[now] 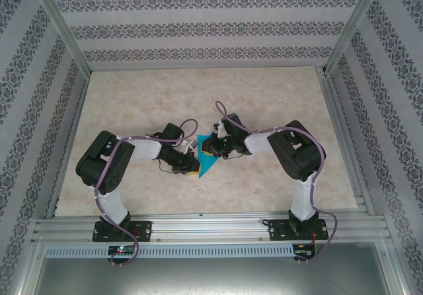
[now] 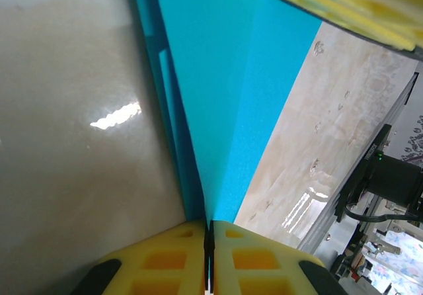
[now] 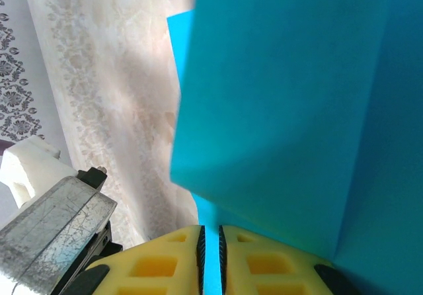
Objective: Fold a paper plane with a square sheet of paper (pick it up from the middle)
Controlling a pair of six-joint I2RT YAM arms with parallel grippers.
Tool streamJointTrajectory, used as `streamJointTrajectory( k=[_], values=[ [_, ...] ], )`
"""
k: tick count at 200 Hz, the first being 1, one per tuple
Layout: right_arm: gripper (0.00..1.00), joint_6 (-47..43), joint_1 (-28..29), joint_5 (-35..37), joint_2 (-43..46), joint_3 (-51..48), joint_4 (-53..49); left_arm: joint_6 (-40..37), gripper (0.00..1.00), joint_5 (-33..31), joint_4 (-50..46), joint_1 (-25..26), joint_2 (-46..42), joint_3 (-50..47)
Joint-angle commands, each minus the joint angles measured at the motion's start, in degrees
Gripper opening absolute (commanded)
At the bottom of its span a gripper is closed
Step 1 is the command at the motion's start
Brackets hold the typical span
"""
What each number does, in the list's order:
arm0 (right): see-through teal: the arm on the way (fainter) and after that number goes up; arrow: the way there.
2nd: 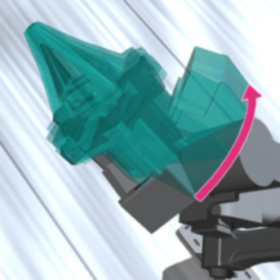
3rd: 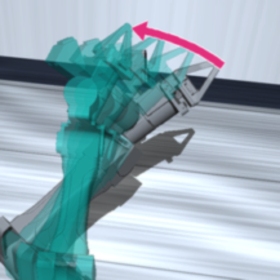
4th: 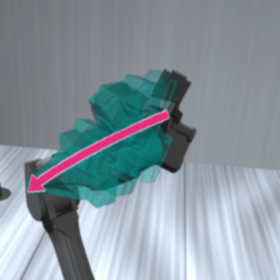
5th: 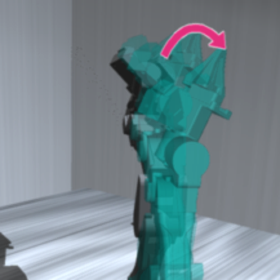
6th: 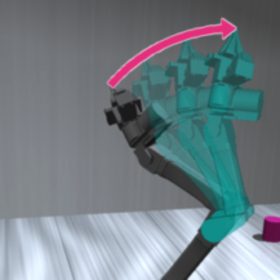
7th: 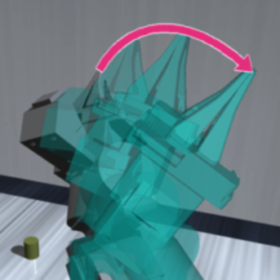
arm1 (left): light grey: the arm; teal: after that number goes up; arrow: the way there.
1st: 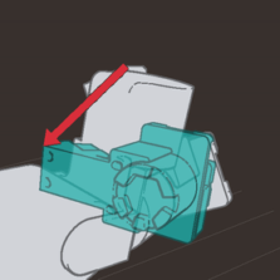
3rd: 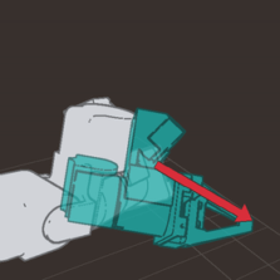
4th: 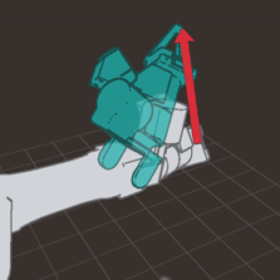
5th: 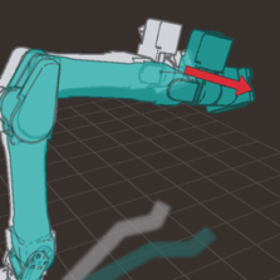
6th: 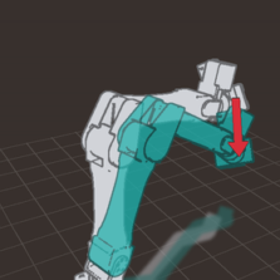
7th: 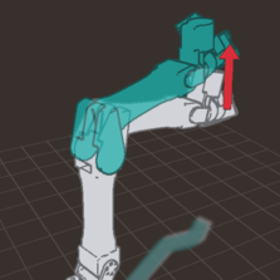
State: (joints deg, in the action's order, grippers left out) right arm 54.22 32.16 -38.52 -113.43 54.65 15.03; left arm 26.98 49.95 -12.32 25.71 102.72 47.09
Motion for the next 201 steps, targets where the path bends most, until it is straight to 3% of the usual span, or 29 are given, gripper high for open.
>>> streamJointTrajectory(
  k=[1, 60, 73, 105, 124, 157, 201],
  values=[
    [0.17, -1.1, -0.2, 6.7, -3.9, -0.9, -5.7, -1.6, 0.13, -1.0, -12.6, 0.4, 0.8, -1.1],
    [0.16, 0.0, 0.2, 7.9, -3.7, -1.4, -5.5, -1.9, 0.08, -4.3, -16.2, 0.9, -1.9, -0.2],
    [0.16, 1.0, 0.5, 8.6, -3.2, -2.0, -4.7, 0.0, 0.06, -5.7, -13.2, 0.9, -6.0, -1.8],
    [0.15, 5.4, 2.1, 11.1, -1.9, -4.5, -1.5, 7.2, 0.08, -17.1, -8.4, 0.3, -18.2, -6.0],
    [0.15, 8.1, 3.1, 12.9, -1.2, -6.2, 1.0, 10.2, 0.09, -19.1, -5.5, -0.7, -22.3, -7.4],
    [0.15, 9.7, 3.8, 15.2, -0.3, -7.3, 1.6, 13.3, 0.11, -15.6, 0.6, -0.7, -21.7, -6.4],
    [0.15, 10.0, 4.2, 16.5, 0.3, -8.1, 1.6, 18.9, 0.12, -9.4, 10.8, -0.5, -13.4, -1.6]
  ],
)
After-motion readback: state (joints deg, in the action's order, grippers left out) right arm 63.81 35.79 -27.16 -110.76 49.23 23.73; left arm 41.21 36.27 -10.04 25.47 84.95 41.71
